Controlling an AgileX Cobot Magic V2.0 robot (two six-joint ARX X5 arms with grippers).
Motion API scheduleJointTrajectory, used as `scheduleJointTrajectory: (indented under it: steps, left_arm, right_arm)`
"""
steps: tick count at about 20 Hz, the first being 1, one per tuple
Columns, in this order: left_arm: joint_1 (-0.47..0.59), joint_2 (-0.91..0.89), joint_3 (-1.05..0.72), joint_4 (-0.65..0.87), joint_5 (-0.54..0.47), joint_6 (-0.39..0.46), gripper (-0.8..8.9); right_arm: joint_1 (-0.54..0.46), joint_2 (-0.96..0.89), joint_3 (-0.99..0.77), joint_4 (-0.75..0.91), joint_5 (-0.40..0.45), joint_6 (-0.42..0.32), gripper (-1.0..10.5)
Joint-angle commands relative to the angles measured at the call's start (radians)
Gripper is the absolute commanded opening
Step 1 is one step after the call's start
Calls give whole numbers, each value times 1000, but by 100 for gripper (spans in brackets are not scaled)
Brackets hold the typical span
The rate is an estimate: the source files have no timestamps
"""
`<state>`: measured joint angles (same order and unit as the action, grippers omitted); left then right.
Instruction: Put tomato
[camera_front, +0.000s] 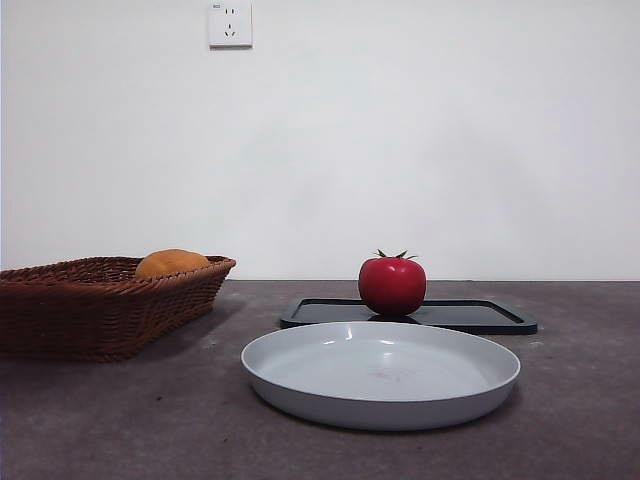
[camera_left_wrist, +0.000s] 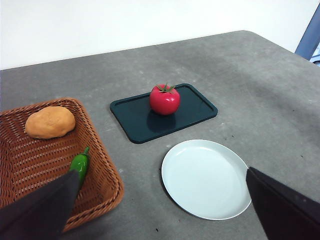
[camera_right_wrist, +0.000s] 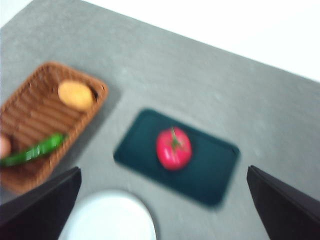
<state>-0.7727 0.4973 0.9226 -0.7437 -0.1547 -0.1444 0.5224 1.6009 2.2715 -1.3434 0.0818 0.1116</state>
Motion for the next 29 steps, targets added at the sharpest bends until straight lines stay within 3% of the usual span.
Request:
scheduleJointTrajectory:
  steps: [1,6,14,18,20,29]
  left_arm:
    - [-6,4,10,11,-2,0,626]
    - [-6,4,10,11,-2,1,626]
    - [-6,4,10,11,-2,0,626]
    - [-6,4,10,11,-2,0,626]
    - [-6,4,10,12,-2,0,626]
    - [-6,4,10,11,-2,0,626]
  right_arm:
    - [8,-139,-163,-85,5,-5,696]
    - [7,-507,-588,-85,135,-5,696]
    - [7,-980,-1049,-56,134,3,696]
    - [7,-1167,-1205,251,-43,31,696]
    - [7,-1202,-1249,310,-113,29,696]
    - [7,-1205,-1278,327,-108,12,696]
